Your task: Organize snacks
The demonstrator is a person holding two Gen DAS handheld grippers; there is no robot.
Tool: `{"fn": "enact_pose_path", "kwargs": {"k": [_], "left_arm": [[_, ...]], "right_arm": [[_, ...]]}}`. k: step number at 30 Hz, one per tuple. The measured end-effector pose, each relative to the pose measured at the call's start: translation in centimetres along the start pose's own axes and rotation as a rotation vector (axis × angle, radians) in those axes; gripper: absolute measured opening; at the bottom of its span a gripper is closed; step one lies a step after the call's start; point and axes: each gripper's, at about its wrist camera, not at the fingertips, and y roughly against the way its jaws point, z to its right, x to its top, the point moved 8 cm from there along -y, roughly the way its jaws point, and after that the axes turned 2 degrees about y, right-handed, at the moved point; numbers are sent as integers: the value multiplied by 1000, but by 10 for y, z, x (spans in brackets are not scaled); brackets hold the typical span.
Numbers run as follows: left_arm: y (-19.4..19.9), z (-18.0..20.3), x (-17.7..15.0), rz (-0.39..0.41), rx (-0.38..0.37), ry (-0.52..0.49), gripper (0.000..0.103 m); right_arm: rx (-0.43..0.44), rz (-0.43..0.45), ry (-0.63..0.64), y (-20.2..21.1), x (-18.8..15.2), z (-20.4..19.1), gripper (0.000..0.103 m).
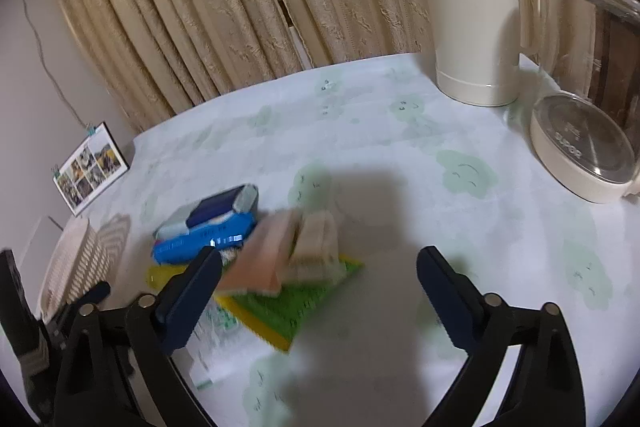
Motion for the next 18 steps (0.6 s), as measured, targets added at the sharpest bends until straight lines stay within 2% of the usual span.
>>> {"fn": "enact_pose_path", "kwargs": {"k": [2, 4, 6, 7, 11, 13, 18], "left_arm": [[-5, 7, 3, -6, -17, -21, 91], [-12, 13, 5, -25, -55, -21, 79], [-20, 18, 4, -60, -106, -5, 64], [-25, 20, 2, -79, -131, 6, 62], [-37, 25, -6, -123, -152, 5, 42], [-36, 24, -6, -121, -162, 19, 40], [-33, 22, -6, -111, -178, 30, 38]], "right_arm": [[3, 1, -6, -6, 4, -1, 90], [12, 1, -8, -11, 5, -2, 83], [19, -3, -8, -15, 4, -2, 80], [20, -5, -6, -17, 3, -2, 77], [25, -29, -4, -26, -4, 0, 68], [32, -38, -10, -28, -6, 1, 62], [19, -48, -18, -29, -9, 6, 56]]}}
